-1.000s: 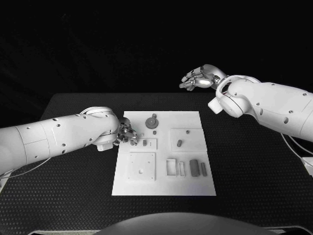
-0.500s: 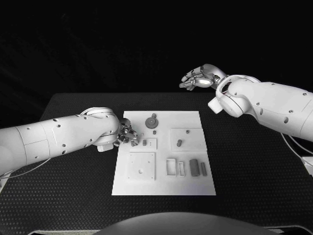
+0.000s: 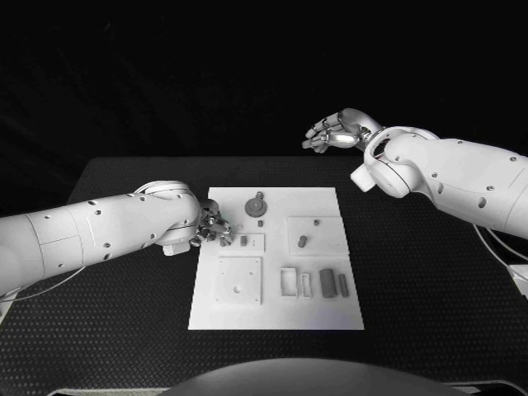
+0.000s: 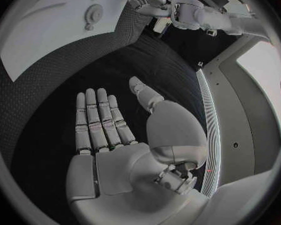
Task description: Assemble the parts on the task board
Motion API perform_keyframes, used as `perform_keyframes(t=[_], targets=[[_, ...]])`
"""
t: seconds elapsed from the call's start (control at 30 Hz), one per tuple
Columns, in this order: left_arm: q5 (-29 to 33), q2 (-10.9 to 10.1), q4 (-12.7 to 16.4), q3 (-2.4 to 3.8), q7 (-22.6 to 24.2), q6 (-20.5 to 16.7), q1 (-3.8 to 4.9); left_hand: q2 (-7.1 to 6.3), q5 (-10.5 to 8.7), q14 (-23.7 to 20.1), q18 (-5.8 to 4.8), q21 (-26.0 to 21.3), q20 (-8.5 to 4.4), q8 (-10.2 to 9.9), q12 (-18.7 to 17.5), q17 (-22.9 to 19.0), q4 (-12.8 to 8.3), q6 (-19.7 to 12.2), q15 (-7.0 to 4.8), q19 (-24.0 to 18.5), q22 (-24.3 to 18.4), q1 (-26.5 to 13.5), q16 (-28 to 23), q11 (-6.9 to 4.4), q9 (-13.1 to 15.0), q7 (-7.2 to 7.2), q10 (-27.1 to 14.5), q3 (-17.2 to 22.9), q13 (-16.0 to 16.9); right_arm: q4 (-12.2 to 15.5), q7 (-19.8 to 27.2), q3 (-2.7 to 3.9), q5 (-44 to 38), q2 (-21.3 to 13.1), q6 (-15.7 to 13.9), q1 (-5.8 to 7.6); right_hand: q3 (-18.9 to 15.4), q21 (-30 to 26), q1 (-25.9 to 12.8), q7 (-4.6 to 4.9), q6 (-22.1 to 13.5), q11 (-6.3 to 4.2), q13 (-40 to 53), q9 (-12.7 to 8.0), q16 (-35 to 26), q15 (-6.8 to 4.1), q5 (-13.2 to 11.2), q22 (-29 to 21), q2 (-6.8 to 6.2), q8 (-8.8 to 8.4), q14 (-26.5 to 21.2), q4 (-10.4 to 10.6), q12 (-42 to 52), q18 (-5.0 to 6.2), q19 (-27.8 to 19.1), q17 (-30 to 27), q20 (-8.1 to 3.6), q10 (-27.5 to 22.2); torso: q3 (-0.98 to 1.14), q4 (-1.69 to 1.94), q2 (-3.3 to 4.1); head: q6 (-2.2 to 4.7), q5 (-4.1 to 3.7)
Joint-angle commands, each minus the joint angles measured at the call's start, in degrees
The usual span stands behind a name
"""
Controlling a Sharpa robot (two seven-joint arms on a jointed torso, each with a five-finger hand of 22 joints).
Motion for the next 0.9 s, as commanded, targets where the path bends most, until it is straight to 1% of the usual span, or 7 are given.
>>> perform_keyframes(t=[0.03, 0.23, 0.33, 0.43, 0.63, 0.77, 0.9], targets=[[-0.9, 0.09, -0.24, -0.09, 0.32, 0.81, -0.16, 0.6, 0.33, -0.09, 4.47, 0.11, -0.23, 0.3, -0.4, -0.1, 0.06, 3.46, -0.46, 0.0, 0.81, 1.2, 0.09, -0.03, -0.04, 1.37, 0.43, 0.38, 0.08, -0.01, 0.15, 0.04, -0.23, 0.05, 0.4, 0.02, -0.37, -0.19, 0.49, 1.56, -0.37, 0.02, -0.11, -0.09, -0.35, -0.04, -0.15, 0.08, 0.1, 0.35, -0.47, -0.04, 0.19, 0.61, -0.28, -0.09, 0.2, 0.56, -0.03, 0.03, 0.02, -0.04, 0.08], [-1.33, -0.04, -0.29, -0.08, -0.09, 1.92, -0.15, 0.56, 0.36, -0.07, 4.45, 0.13, -0.23, 0.33, -0.4, -0.1, -0.07, 3.48, -0.46, 0.03, 0.83, 1.36, 0.11, -0.03, -0.07, 1.37, 0.46, 0.46, 0.1, -0.04, 0.15, 0.04, -0.23, 0.04, 0.43, 0.02, -0.37, -0.2, 0.5, 1.56, -0.37, 0.02, -0.14, -0.09, -0.35, -0.04, -0.15, 0.08, 0.1, 0.36, -0.47, -0.03, 0.2, 0.62, -0.28, -0.09, 0.21, 0.57, -0.05, -0.02, 0.02, -0.18, 0.14], [-1.35, -0.05, -0.44, -0.08, -0.26, 3.43, -0.15, 0.55, 0.37, -0.07, 4.44, 0.13, -0.23, 0.34, -0.4, -0.11, -0.1, 3.49, -0.46, 0.03, 0.83, 1.39, 0.12, -0.03, -0.07, 1.37, 0.47, 0.47, 0.1, -0.07, 0.15, 0.04, -0.23, 0.04, 0.46, 0.02, -0.38, -0.2, 0.5, 1.56, -0.37, 0.02, -0.15, -0.1, -0.35, -0.04, -0.15, 0.09, 0.1, 0.36, -0.47, -0.03, 0.2, 0.62, -0.28, -0.09, 0.22, 0.57, -0.01, -0.03, 0.0, -0.24, 0.15], [-1.35, -0.06, -0.35, -0.08, -0.44, 4.12, -0.15, 0.56, 0.42, -0.07, 4.42, 0.13, -0.22, 0.34, -0.41, -0.11, -0.13, 3.49, -0.46, 0.03, 0.83, 1.43, 0.13, -0.03, -0.08, 1.37, 0.47, 0.49, 0.1, -0.07, 0.16, 0.04, -0.23, 0.06, 0.48, 0.02, -0.38, -0.21, 0.5, 1.56, -0.37, 0.02, -0.17, -0.1, -0.35, -0.04, -0.15, 0.09, 0.11, 0.36, -0.47, -0.03, 0.21, 0.63, -0.28, -0.09, 0.22, 0.57, -0.01, -0.02, 0.0, -0.25, 0.02], [-1.35, -0.01, -0.45, -0.08, -0.78, 4.59, -0.15, 0.61, 0.57, -0.1, 4.37, 0.14, -0.19, 0.36, -0.43, -0.1, -0.2, 3.48, -0.44, 0.01, 0.84, 1.52, 0.15, -0.03, -0.11, 1.37, 0.48, 0.55, 0.11, -0.11, 0.16, 0.04, -0.23, 0.08, 0.39, 0.02, -0.39, -0.21, 0.51, 1.56, -0.38, 0.02, -0.2, -0.11, -0.35, -0.04, -0.15, 0.09, 0.12, 0.37, -0.47, -0.03, 0.22, 0.63, -0.27, -0.09, 0.23, 0.57, 0.05, -0.03, 0.01, -0.36, 0.04], [-1.35, -0.03, -0.51, -0.08, -0.8, 4.62, -0.15, 0.7, 0.62, -0.13, 4.34, 0.13, -0.17, 0.35, -0.46, -0.11, -0.21, 3.45, -0.42, -0.02, 0.85, 1.55, 0.14, -0.01, -0.14, 1.39, 0.45, 0.58, 0.1, -0.11, 0.17, 0.04, -0.23, 0.07, 0.39, 0.02, -0.4, -0.22, 0.5, 1.57, -0.38, 0.02, -0.21, -0.11, -0.35, -0.04, -0.15, 0.1, 0.12, 0.37, -0.47, -0.03, 0.22, 0.63, -0.28, -0.09, 0.23, 0.57, 0.02, -0.05, 0.03, -0.37, 0.01], [-1.35, 0.04, -0.52, -0.08, -0.87, 4.33, -0.15, 0.69, 0.63, -0.15, 4.33, 0.13, -0.15, 0.35, -0.48, -0.11, -0.24, 3.44, -0.41, -0.04, 0.86, 1.57, 0.14, 0.0, -0.15, 1.4, 0.44, 0.59, 0.1, -0.09, 0.17, 0.04, -0.23, 0.08, 0.37, 0.02, -0.4, -0.22, 0.51, 1.57, -0.39, 0.02, -0.23, -0.12, -0.35, -0.04, -0.15, 0.1, 0.12, 0.37, -0.47, -0.03, 0.23, 0.64, -0.28, -0.09, 0.24, 0.57, 0.04, -0.05, 0.01, -0.37, 0.06]])
